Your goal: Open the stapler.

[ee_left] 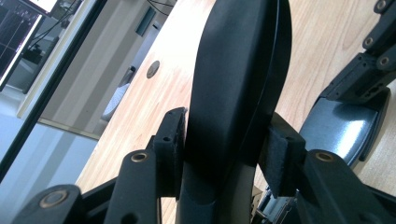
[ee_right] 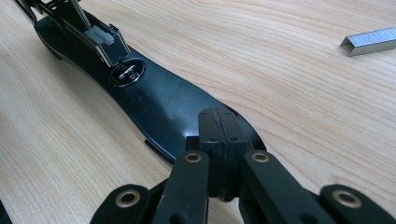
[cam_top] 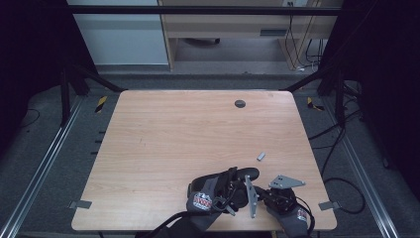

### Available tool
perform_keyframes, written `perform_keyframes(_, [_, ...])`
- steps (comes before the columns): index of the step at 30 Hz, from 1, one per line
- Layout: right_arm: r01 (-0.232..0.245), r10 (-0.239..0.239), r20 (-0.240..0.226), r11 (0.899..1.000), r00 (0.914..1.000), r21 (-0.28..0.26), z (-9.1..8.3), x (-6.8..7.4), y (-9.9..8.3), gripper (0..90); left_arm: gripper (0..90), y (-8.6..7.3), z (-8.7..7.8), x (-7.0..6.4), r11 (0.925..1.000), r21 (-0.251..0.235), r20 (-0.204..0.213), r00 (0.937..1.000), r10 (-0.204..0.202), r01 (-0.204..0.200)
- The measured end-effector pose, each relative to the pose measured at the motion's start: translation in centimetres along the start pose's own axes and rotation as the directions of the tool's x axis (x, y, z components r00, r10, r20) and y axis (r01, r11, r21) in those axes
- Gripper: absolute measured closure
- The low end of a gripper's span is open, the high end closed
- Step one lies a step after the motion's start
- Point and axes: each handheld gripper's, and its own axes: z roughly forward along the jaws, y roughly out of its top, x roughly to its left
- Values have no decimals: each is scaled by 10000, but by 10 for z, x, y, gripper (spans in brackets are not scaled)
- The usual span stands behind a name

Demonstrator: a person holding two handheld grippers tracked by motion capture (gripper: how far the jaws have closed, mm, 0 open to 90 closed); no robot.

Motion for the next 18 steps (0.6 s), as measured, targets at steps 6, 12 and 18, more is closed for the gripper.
perform_keyframes(6, [69,-69,12,10000,10000,11,0,0,0,900,560,-2,-6,6,9995,-164,-99,9996,-261,259])
perform_keyframes(12, [14,-15,31,10000,10000,16,0,1,0,900,569,-6,-14,17,9976,-317,-138,9979,-628,623])
perform_keyframes(18, [71,-71,71,10000,9999,18,0,1,0,900,574,-11,-23,29,9930,-434,-62,9939,-1098,1094])
